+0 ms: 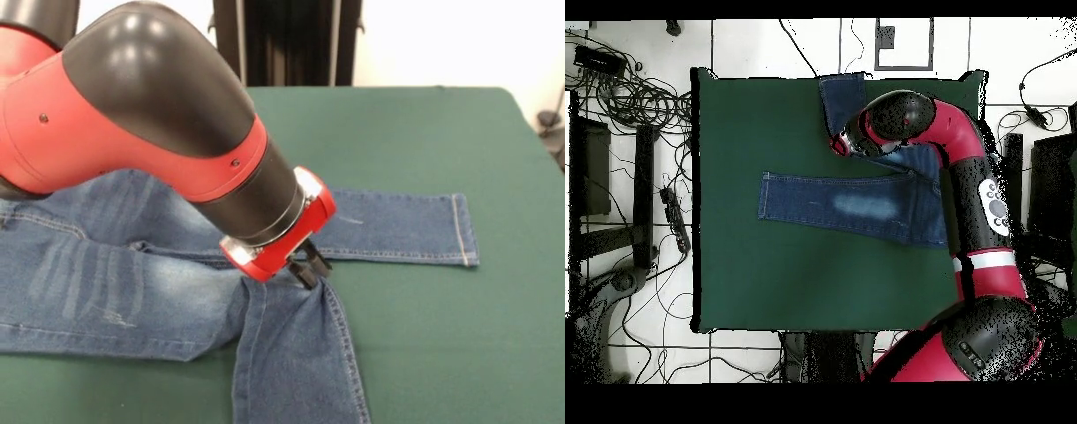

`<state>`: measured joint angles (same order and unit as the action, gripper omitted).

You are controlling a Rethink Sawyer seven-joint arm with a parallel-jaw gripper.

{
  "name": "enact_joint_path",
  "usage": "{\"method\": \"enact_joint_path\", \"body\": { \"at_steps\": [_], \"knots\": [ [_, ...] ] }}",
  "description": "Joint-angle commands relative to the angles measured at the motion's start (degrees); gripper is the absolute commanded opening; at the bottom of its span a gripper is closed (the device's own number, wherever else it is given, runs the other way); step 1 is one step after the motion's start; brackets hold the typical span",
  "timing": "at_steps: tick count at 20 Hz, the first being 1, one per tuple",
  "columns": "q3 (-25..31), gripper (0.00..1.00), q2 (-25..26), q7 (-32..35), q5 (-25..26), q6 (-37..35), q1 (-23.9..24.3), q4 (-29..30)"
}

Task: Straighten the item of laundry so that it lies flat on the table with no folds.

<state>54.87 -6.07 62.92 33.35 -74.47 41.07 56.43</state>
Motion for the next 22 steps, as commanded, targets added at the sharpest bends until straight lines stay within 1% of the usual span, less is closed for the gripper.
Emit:
{"method": "enact_joint_path", "body": {
  "at_steps": [1, 5, 9, 11, 13, 14, 18, 19, 22],
  "knots": [
    [-2.8, 0.00, -2.4, -7.0, -3.7, -7.3, -1.6, 11.5],
    [-2.6, 0.00, -2.6, -6.2, -3.9, -6.9, -2.0, 10.8],
    [-3.3, 0.00, -1.3, -5.6, -2.7, -3.1, -2.9, 8.5],
    [-3.7, 0.00, -0.7, -5.9, -2.1, -2.5, -3.4, 7.5],
    [-4.3, 0.00, -0.5, -6.1, -1.3, -2.8, -4.2, 6.4],
    [-5.1, 0.00, -0.8, -6.1, -0.7, -4.4, -4.7, 5.9],
    [-5.9, 0.00, -1.6, -6.3, 0.0, -2.5, -4.5, 6.6],
    [-6.2, 1.00, -1.9, -6.4, 0.2, -2.1, -4.6, 6.7],
    [-7.1, 1.00, -2.1, -6.7, 0.5, -3.2, -5.2, 6.0]
  ]
}}
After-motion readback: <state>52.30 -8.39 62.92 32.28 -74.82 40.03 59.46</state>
